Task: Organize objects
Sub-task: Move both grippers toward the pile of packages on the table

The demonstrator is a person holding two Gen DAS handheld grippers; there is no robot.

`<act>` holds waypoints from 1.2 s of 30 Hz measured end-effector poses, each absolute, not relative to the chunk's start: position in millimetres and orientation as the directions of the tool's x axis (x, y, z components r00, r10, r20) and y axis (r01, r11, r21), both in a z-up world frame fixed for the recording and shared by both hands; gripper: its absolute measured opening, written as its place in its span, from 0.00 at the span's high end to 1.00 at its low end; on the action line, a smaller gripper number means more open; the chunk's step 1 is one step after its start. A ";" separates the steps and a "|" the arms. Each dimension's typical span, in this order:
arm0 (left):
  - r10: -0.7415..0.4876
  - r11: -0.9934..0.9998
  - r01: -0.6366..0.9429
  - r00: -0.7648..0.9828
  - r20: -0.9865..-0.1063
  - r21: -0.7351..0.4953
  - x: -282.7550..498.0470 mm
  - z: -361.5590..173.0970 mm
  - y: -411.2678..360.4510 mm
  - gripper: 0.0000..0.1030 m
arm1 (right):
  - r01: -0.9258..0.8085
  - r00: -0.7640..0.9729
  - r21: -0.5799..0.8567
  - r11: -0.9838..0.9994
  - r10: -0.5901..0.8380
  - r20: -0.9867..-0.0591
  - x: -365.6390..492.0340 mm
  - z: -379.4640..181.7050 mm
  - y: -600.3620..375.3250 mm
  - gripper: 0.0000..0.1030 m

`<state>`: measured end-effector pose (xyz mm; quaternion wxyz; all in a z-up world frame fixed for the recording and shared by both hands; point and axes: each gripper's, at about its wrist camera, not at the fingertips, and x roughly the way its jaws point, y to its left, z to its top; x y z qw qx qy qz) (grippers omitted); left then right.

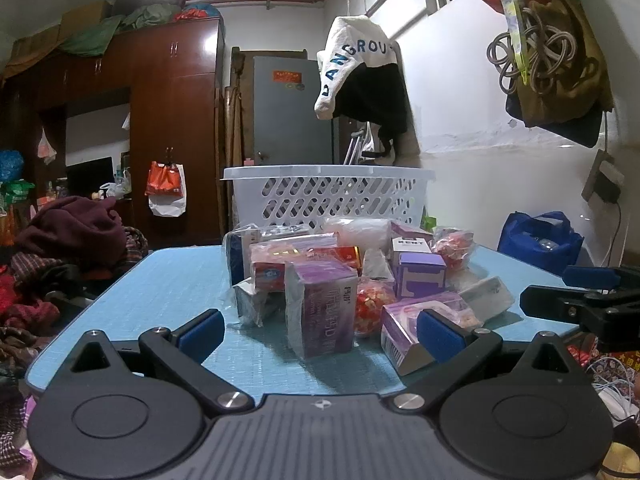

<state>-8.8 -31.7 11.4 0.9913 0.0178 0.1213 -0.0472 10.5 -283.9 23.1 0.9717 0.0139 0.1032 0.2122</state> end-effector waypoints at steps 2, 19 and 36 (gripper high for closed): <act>-0.089 0.995 0.098 0.966 -0.242 0.025 -8.8 11.4 -31.9 0.00 | -0.411 0.888 0.069 0.909 0.416 -0.195 10.4 23.4 -283.4 0.00; -0.084 0.995 0.094 0.965 -0.248 0.030 -7.8 11.1 -31.4 0.00 | -0.410 0.886 0.069 0.910 0.415 -0.206 11.7 23.6 -281.2 0.00; -0.076 0.996 0.086 0.966 -0.248 0.029 -8.4 10.7 -29.0 0.00 | -0.412 0.884 0.061 0.909 0.415 -0.214 12.8 21.9 -281.4 0.00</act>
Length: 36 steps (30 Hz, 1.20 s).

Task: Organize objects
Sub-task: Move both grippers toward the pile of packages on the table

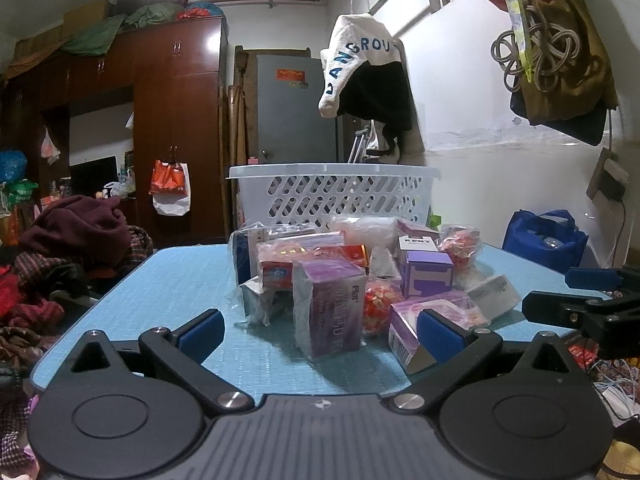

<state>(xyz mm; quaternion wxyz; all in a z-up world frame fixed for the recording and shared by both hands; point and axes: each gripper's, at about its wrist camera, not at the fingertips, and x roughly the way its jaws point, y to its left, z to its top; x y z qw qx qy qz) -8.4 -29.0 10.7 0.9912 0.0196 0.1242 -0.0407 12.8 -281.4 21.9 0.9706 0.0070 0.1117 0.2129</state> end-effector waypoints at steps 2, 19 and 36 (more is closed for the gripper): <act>-0.075 0.996 0.085 0.965 -0.249 0.027 -7.9 10.9 -28.4 0.00 | -0.412 0.884 0.061 0.909 0.415 -0.214 12.9 21.9 -281.2 0.00; -0.060 0.998 0.066 0.965 -0.254 0.016 -2.1 10.7 -21.9 0.00 | -0.429 0.878 0.066 0.901 0.433 -0.203 14.2 20.3 -282.4 0.00; -0.059 0.998 0.060 0.952 -0.301 -0.005 30.0 2.3 -18.0 0.00 | -0.447 0.865 0.044 0.894 0.444 -0.235 23.8 5.2 -278.1 0.04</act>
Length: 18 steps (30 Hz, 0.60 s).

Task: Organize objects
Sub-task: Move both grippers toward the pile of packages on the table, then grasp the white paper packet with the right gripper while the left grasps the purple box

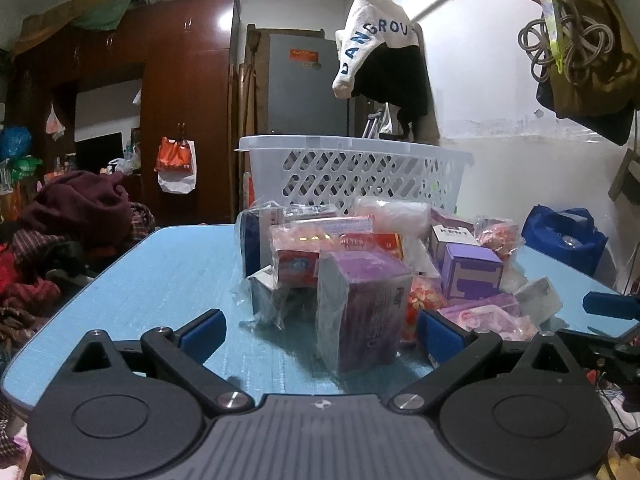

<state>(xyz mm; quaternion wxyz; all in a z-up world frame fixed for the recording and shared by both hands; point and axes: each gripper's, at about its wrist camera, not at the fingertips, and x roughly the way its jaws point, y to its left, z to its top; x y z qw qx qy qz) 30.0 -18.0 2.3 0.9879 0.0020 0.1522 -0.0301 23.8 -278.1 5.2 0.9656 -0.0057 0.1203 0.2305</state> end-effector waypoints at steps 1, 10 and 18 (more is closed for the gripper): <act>-0.060 0.998 0.060 0.953 -0.298 -0.007 29.1 3.1 -17.6 0.00 | -0.455 0.862 0.040 0.890 0.451 -0.231 21.6 5.9 -276.7 0.04; -0.041 0.999 0.041 0.955 -0.293 -0.005 40.5 5.3 -19.7 0.04 | -0.423 0.872 0.032 0.906 0.417 -0.257 31.7 1.1 -276.9 0.13; -0.021 1.000 0.027 0.955 -0.295 0.015 45.9 2.2 -22.7 0.04 | -0.399 0.884 -0.022 0.917 0.379 -0.274 50.4 -2.9 -255.0 0.13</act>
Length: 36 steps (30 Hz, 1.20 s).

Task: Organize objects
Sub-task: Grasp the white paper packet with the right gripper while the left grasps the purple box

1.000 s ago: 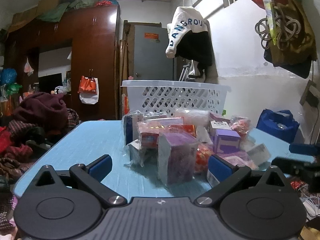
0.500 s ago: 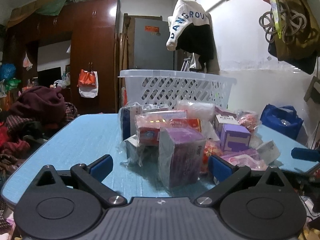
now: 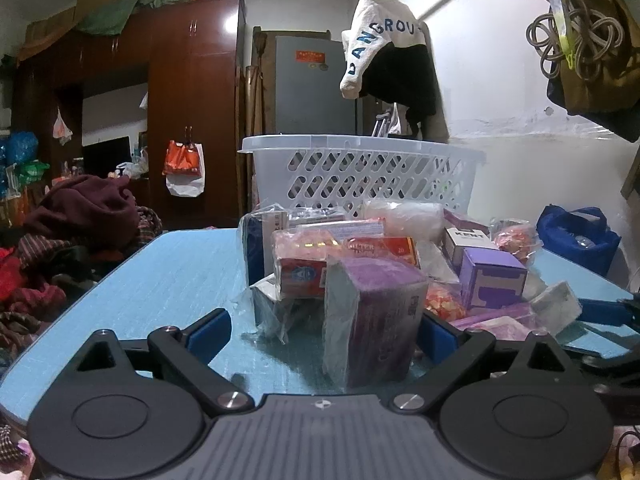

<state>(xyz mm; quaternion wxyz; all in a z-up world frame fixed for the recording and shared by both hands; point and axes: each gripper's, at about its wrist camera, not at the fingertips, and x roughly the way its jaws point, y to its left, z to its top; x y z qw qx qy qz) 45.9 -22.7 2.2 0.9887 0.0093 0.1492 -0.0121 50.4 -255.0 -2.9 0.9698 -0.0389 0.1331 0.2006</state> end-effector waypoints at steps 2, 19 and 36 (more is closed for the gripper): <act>-0.020 0.999 0.027 0.956 -0.293 0.018 45.8 2.6 -22.3 0.04 | -0.390 0.890 -0.028 0.920 0.369 -0.269 52.0 -3.3 -253.4 0.13; -0.082 0.996 0.084 0.960 -0.268 -0.002 47.1 0.2 -18.6 0.51 | -0.401 0.882 0.019 0.916 0.392 -0.262 51.0 -1.5 -276.6 0.19; -0.141 0.990 0.136 0.971 -0.195 -0.037 34.6 39.5 9.6 0.52 | -0.396 0.901 0.010 0.918 0.391 -0.187 61.1 43.0 -289.4 0.19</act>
